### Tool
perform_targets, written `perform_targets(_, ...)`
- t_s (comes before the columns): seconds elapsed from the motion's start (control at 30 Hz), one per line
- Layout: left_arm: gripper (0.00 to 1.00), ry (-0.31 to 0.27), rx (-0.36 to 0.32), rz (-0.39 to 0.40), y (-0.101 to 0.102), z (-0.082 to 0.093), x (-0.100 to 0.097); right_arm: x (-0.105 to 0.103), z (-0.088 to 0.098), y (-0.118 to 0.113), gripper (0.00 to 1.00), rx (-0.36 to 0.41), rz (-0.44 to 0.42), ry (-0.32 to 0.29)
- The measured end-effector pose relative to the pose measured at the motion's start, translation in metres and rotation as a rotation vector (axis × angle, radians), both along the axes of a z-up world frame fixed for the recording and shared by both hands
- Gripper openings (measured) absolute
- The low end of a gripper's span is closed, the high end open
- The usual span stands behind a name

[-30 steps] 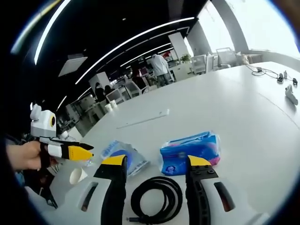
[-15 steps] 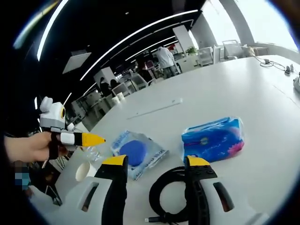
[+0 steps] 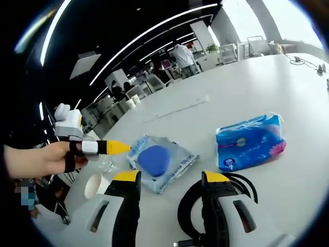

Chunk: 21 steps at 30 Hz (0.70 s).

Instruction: Arrange the tabletop items into an orderly group along one side of the table until the central work area is clear of visible clutter.

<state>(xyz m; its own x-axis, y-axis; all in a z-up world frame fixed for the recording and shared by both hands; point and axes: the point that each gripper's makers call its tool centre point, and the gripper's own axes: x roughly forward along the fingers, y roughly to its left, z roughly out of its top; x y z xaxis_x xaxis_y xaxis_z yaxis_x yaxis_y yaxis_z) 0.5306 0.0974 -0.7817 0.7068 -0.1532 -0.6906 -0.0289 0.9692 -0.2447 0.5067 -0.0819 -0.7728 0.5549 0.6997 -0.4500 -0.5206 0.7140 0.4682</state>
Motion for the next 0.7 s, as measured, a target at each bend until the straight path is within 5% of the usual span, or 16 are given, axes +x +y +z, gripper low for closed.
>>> perform_targets(0.7, 0.71, 0.051, -0.016, 0.019, 0.012, -0.034, 0.018, 0.000, -0.019, 0.016, 0.39, 0.028, 0.022, 0.075)
